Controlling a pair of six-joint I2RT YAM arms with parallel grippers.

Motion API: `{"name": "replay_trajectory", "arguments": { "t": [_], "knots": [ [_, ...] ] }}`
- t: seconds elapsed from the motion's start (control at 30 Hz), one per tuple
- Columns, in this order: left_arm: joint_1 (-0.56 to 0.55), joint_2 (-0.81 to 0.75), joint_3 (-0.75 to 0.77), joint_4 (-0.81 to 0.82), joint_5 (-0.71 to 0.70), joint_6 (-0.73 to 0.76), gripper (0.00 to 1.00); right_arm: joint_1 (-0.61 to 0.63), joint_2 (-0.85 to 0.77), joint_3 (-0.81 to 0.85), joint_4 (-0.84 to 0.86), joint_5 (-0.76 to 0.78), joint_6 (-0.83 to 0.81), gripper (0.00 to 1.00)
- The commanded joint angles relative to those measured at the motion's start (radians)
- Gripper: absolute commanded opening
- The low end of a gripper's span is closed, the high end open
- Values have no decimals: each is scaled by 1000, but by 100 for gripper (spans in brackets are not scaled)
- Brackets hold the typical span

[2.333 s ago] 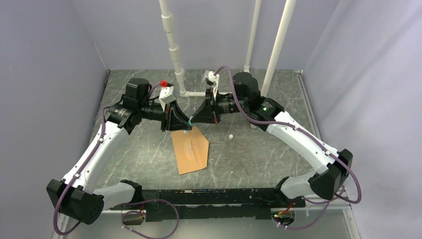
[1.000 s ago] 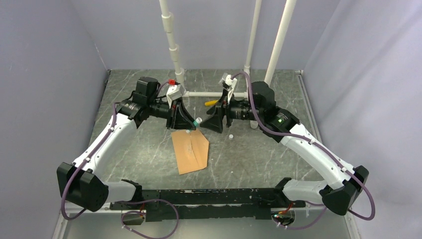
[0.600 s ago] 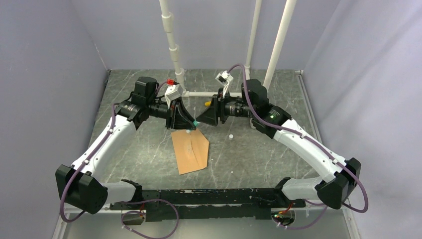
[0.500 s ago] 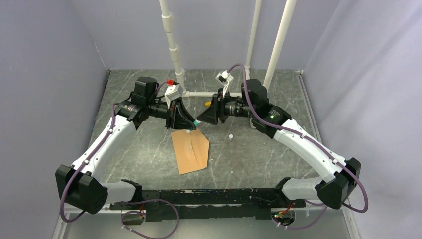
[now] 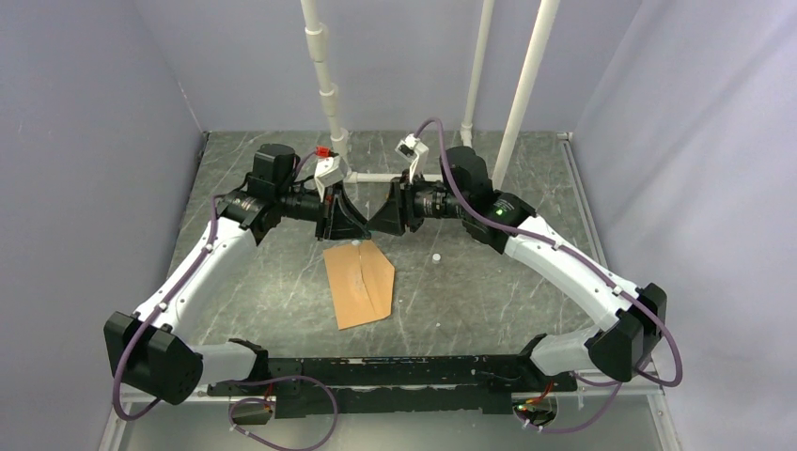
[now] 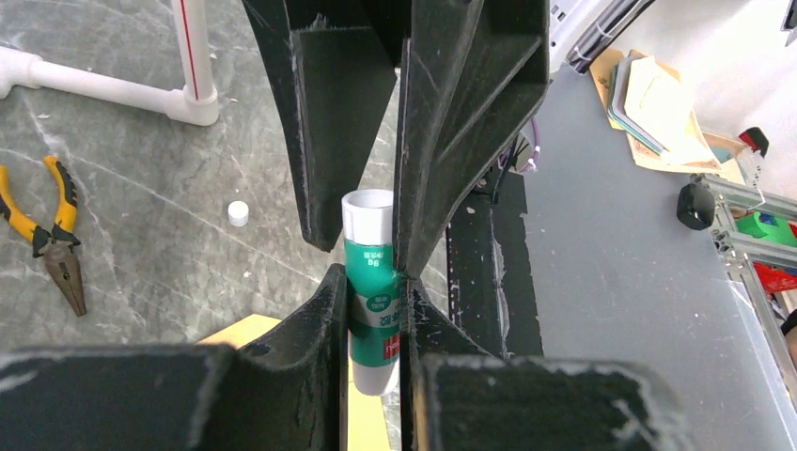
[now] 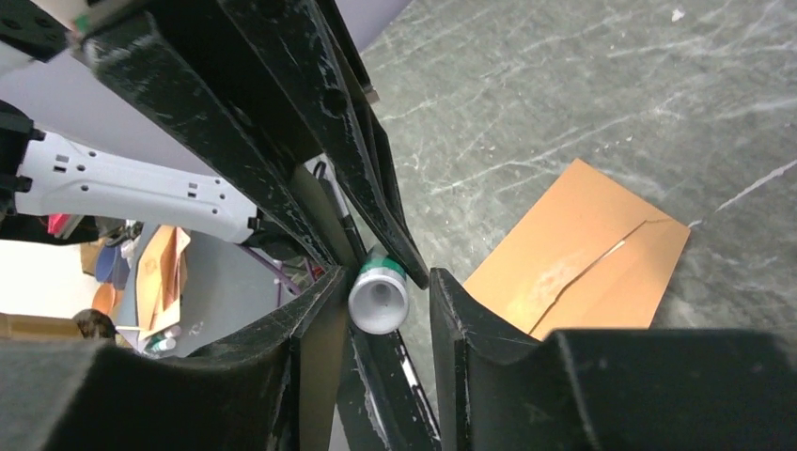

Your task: Place the letter into the envelope and seal it

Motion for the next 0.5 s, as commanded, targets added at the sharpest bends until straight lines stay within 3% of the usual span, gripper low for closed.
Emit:
{"name": "replay_trajectory", "arguments": {
  "t": [0.0,0.07,0.17,0.23,0.27,0.37,0.47],
  "knots": [
    [-1,-35,12,40,-13,-19,2,3,-3,61,-43,23,-26,41],
    [0,-37,9,47,-15,-22,2,3,-6,62,-54,25,-29,37],
    [0,-38,8,44,-22,-19,2,2,-19,49,-38,34,0,17],
    [-1,-38,10,30,-28,-11,3,3,-27,41,-17,49,31,15],
    [0,-38,11,24,-31,-3,3,3,-30,37,-5,52,45,18],
    [0,-33,18,-6,-30,17,2,3,-29,42,10,64,71,46],
    [-1,-30,24,-29,-28,36,2,3,-12,64,-9,75,61,48]
  ]
}}
